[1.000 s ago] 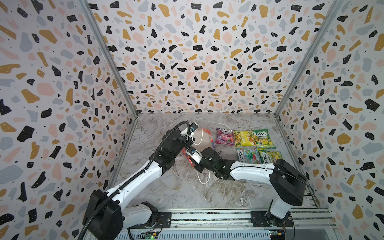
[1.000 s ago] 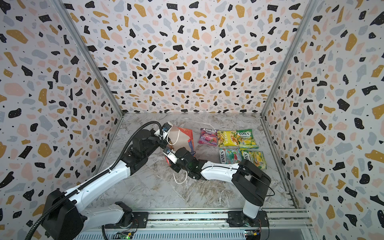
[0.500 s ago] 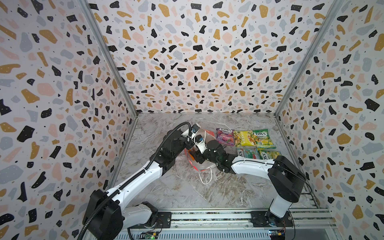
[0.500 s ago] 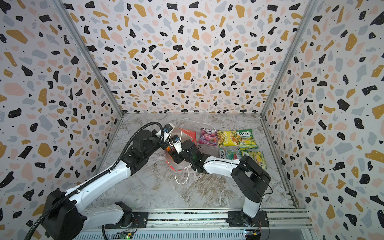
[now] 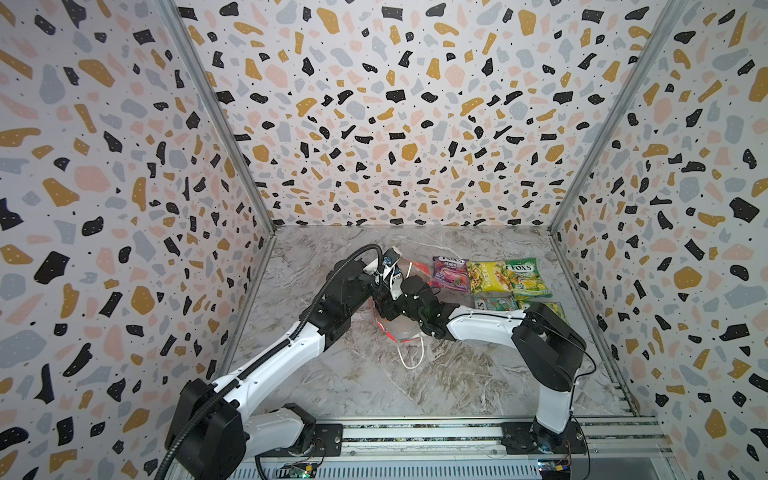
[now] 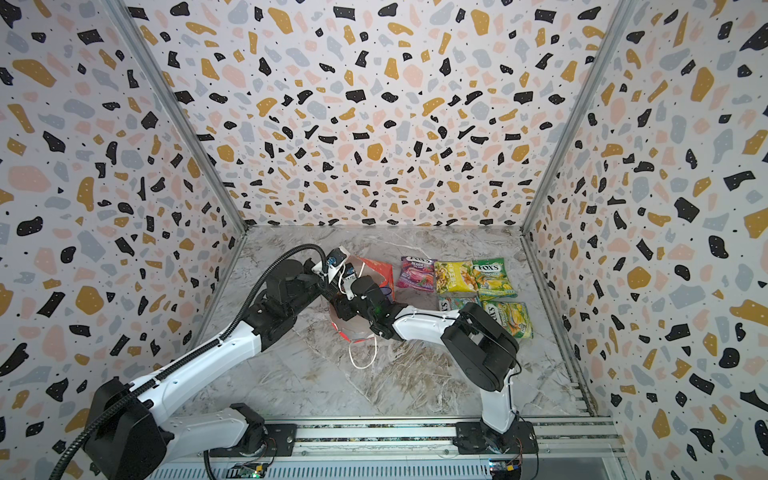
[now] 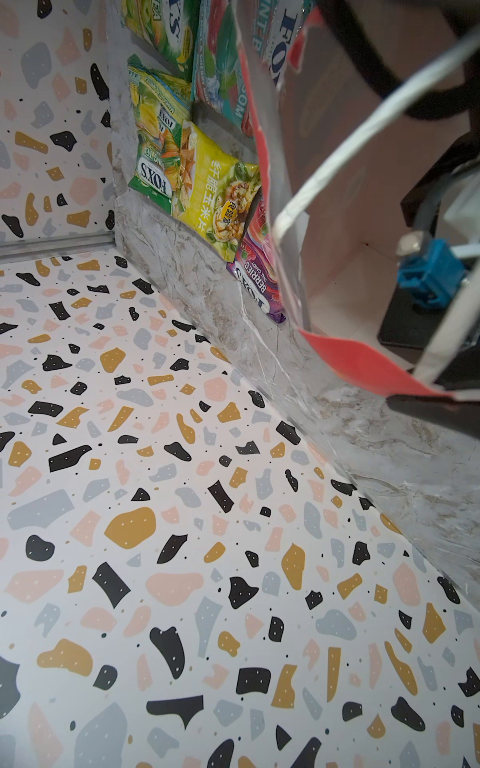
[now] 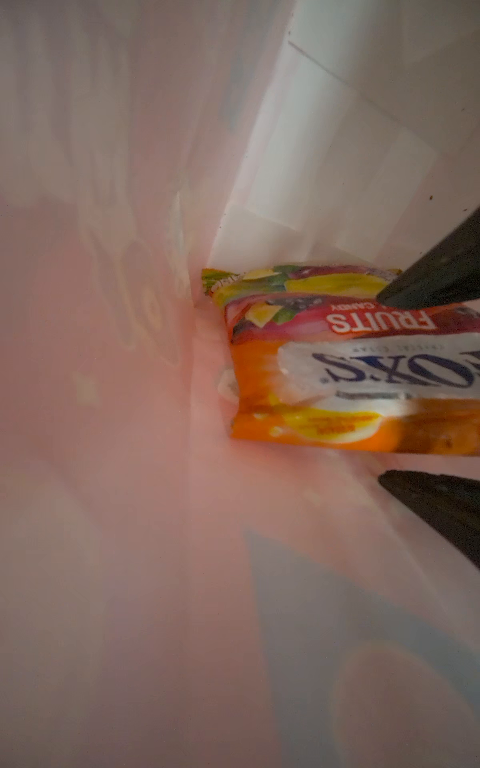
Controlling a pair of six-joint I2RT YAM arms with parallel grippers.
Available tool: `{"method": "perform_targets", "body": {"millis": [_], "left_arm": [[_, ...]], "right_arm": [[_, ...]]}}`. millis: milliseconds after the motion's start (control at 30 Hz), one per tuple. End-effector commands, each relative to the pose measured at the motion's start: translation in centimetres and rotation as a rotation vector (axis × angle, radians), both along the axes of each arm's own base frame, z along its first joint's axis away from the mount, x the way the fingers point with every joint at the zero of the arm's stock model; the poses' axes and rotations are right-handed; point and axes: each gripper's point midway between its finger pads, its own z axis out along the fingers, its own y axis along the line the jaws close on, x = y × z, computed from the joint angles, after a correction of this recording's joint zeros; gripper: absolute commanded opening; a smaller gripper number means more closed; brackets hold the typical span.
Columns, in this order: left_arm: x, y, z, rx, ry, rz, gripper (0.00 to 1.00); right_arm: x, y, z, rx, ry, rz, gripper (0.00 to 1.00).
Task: Take the snacks out of the paper bag
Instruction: 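Grasp the orange Fruits packet inside the bag with the right gripper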
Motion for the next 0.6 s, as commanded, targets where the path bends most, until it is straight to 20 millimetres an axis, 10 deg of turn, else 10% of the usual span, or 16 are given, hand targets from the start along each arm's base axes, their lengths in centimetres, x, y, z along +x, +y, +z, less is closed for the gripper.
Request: {"method": "perform_targets", "body": {"millis": [0, 267, 567], "left_arm": [[-0.4, -0.8, 2.9, -0.058, -0.071, -0.033, 0.00], [-0.4, -0.4, 2.9, -0.051, -0.082, -0.019, 0.00], [0.4, 0.8, 2.9, -0.059, -0.083, 0.069, 0.00]], "right_arm": [[1.5, 0.4, 1.4, 0.021, -0.019, -0.073, 0.58], [2.3, 0.7, 1.4, 0.008, -0.037, -0.097, 0.14], [0.2, 0.0, 4.0, 0.010, -0.094, -0.034, 0.08]]}}
